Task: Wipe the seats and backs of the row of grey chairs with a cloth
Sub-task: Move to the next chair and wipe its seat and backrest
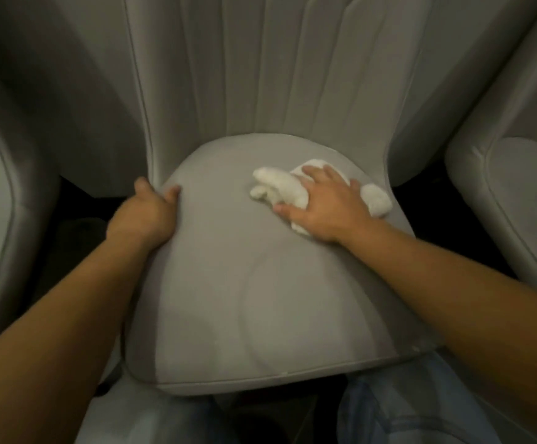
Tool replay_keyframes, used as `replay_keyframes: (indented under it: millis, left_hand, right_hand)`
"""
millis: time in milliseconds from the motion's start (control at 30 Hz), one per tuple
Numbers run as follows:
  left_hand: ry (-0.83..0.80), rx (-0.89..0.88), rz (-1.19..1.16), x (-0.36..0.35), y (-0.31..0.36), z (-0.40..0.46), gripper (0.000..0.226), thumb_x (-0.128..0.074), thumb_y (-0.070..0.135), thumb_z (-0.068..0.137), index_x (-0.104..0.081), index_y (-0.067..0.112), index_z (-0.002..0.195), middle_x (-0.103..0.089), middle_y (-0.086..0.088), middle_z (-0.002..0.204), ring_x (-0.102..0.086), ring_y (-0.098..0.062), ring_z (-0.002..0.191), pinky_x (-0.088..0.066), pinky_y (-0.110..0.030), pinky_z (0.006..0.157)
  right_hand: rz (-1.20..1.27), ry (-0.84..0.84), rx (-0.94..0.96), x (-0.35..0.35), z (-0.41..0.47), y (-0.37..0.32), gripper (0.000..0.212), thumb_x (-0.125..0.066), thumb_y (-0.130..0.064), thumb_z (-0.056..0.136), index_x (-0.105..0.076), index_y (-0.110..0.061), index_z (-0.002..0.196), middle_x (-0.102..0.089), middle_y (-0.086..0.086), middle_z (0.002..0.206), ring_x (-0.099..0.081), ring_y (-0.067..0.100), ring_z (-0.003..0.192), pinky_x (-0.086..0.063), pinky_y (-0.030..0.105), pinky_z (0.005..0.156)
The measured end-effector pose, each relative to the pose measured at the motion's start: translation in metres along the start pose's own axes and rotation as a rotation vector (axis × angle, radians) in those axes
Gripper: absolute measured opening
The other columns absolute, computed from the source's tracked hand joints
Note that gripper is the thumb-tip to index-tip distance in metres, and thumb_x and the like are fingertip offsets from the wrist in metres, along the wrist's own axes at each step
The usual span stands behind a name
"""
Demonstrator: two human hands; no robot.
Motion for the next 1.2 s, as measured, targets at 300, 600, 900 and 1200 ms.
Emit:
replay_keyframes:
  millis: [300, 600, 900, 1200]
  left_hand:
    - [-0.074, 0.053, 0.023, -0.002, -0.015, -0.042, 0.078, -0.02, 0.07, 0.093, -0.01, 0.019, 0.151, -0.045, -0.025, 0.141, -0.048, -0.045, 0.121, -0.038, -0.052, 0.097]
    - [0.08, 0.115, 0.04, -0.003, -0.01, -0.049, 0.08, -0.018, 0.076, 0.088, -0.037, 0.015, 0.137, -0.055, -0.024, 0.125, -0.053, -0.044, 0.11, -0.035, -0.046, 0.076]
    - [0.005, 0.074, -0.042, 0.006, -0.008, -0.062, 0.12, -0.029, 0.105, 0.054, -0.031, 0.02, 0.139, -0.054, -0.019, 0.13, -0.053, -0.044, 0.112, -0.041, -0.049, 0.079]
    - [-0.014, 0.09, -0.165, 0.005, -0.011, -0.061, 0.125, -0.048, 0.102, 0.043, -0.033, 0.024, 0.139, -0.056, -0.011, 0.13, -0.055, -0.039, 0.112, -0.039, -0.044, 0.075]
  right_hand:
    - [0.002, 0.094, -0.117, 0.005, 0.1, -0.014, 0.089, -0.025, -0.093, 0.072, -0.048, -0.043, 0.142, -0.053, -0.001, 0.141, -0.043, 0.035, 0.132, -0.031, 0.059, 0.104]
    - [0.02, 0.049, 0.027, 0.002, -0.001, 0.017, 0.084, -0.035, -0.086, 0.077, -0.035, -0.043, 0.15, -0.046, 0.003, 0.15, -0.04, 0.033, 0.137, -0.031, 0.057, 0.106]
    - [0.084, 0.094, 0.086, -0.008, -0.192, 0.046, 0.081, -0.053, -0.074, 0.08, -0.042, -0.038, 0.151, -0.049, -0.003, 0.15, -0.041, 0.029, 0.142, -0.035, 0.058, 0.109]
    - [0.06, 0.126, 0.094, 0.004, -0.095, 0.068, 0.086, -0.043, -0.082, 0.08, -0.051, -0.028, 0.146, -0.055, 0.001, 0.147, -0.041, 0.024, 0.143, -0.033, 0.045, 0.116]
Point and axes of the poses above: each hand's wrist, its own z-axis towards the middle knuckle, its own x-axis out of the back of the hand, y = z × x, the point moved 1 cm from there along z, towards the middle knuckle
